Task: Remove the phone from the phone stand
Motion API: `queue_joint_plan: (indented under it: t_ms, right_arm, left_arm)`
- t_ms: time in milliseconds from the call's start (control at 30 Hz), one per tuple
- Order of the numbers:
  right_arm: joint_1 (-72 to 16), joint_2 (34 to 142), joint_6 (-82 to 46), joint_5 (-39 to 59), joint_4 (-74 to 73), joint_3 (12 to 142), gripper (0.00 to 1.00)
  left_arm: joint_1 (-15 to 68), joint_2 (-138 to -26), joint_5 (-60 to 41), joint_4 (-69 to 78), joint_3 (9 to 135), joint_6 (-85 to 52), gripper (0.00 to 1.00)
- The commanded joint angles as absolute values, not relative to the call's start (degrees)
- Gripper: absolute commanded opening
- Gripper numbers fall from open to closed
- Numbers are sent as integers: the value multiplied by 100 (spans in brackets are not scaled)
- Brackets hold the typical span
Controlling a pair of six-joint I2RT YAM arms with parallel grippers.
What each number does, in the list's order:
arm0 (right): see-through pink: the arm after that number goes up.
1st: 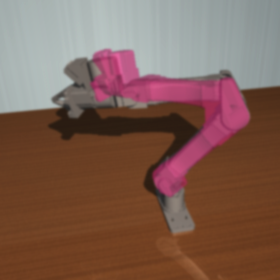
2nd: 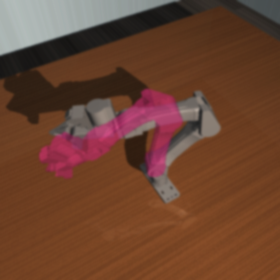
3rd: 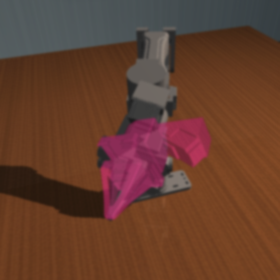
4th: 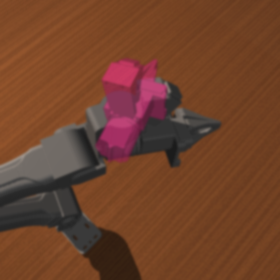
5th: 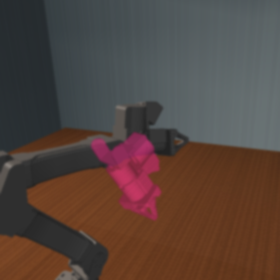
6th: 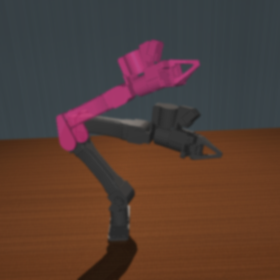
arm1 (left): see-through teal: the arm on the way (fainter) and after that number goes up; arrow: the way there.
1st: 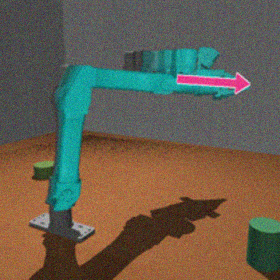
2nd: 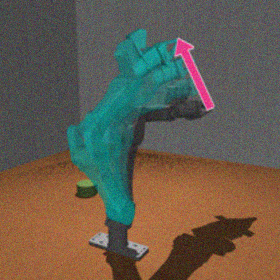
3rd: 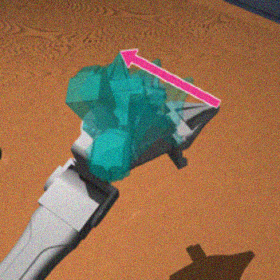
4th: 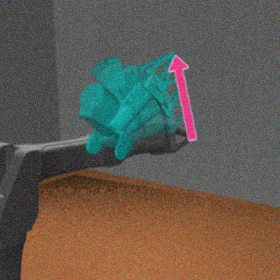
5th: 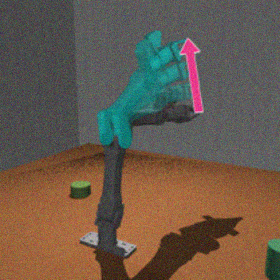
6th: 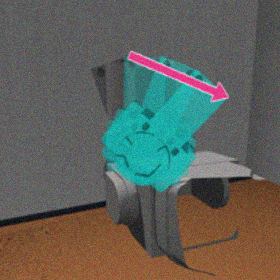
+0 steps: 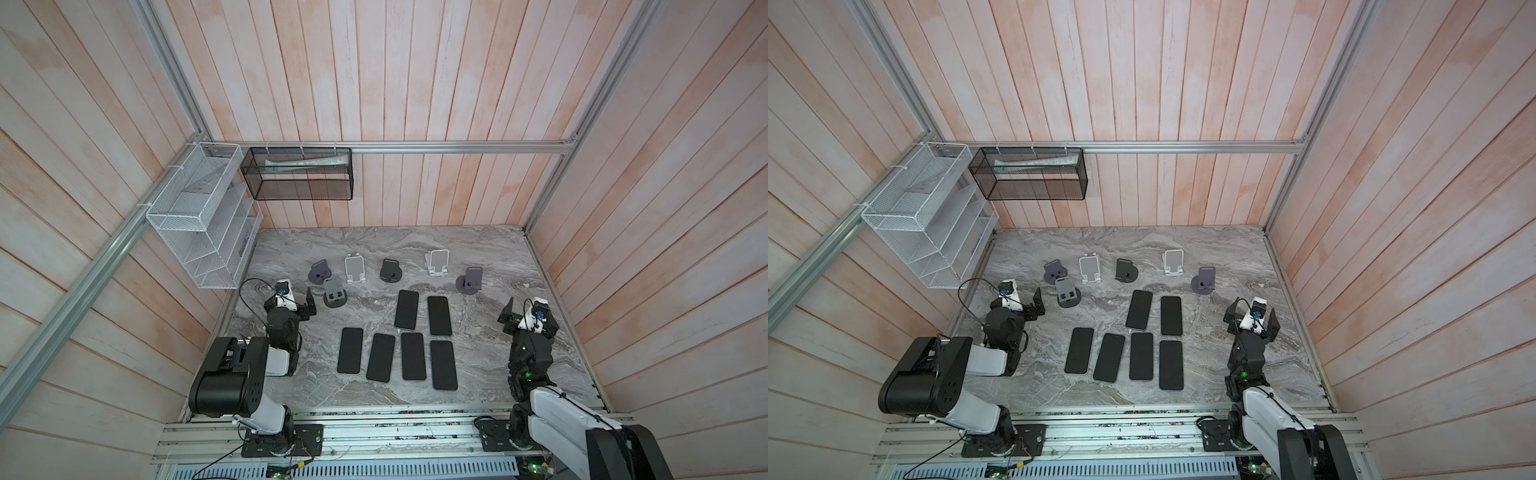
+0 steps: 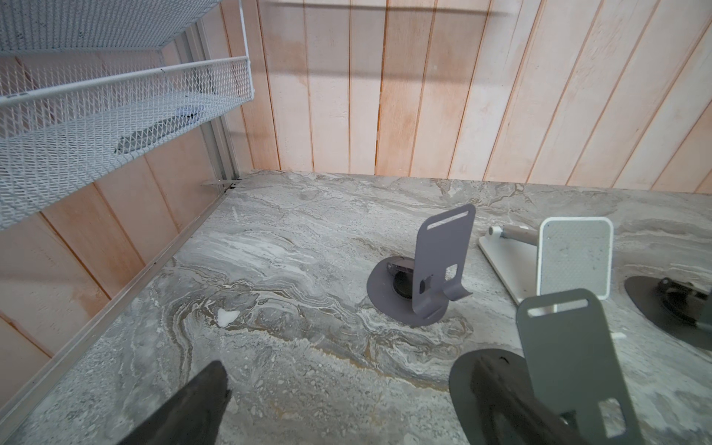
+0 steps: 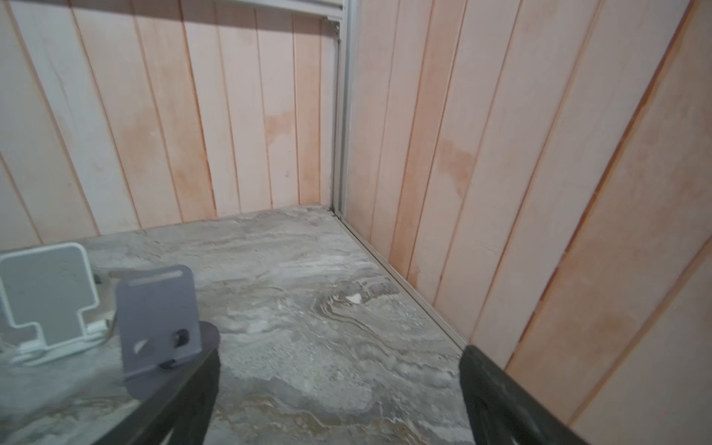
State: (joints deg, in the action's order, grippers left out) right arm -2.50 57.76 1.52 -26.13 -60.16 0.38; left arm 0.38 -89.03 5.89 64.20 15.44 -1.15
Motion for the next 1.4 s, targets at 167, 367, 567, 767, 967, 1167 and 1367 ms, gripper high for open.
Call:
queue_joint_plan:
  t_ms: [167, 367, 567, 767, 967, 1167, 1367]
  right_arm:
    - [316, 6892, 435, -436, -6745, 427, 98]
    - [290, 6938, 492, -326, -6744, 456, 98]
    - [404, 6927, 396, -286, -6750, 453, 98]
    - [429, 6643, 116, -380, -6359, 444, 98]
    - [439, 6996, -314, -1, -6980, 404, 98]
    - [259, 8790, -173, -185, -8878, 456, 98]
    - [89, 8792, -436, -1205, -7319, 1246, 98]
  left_arm:
    - [11, -8834, 492, 6394, 1633, -141, 100]
    - [9, -8829, 492, 6390, 1628, -142, 100]
    - [9, -8839, 492, 6390, 1633, -141, 100]
    - [9, -8840, 492, 6390, 1638, -143, 100]
    - [10, -8835, 492, 6390, 1643, -141, 100]
    - [9, -8836, 492, 6390, 1641, -141, 100]
    - [9, -8837, 492, 6389, 1643, -140, 100]
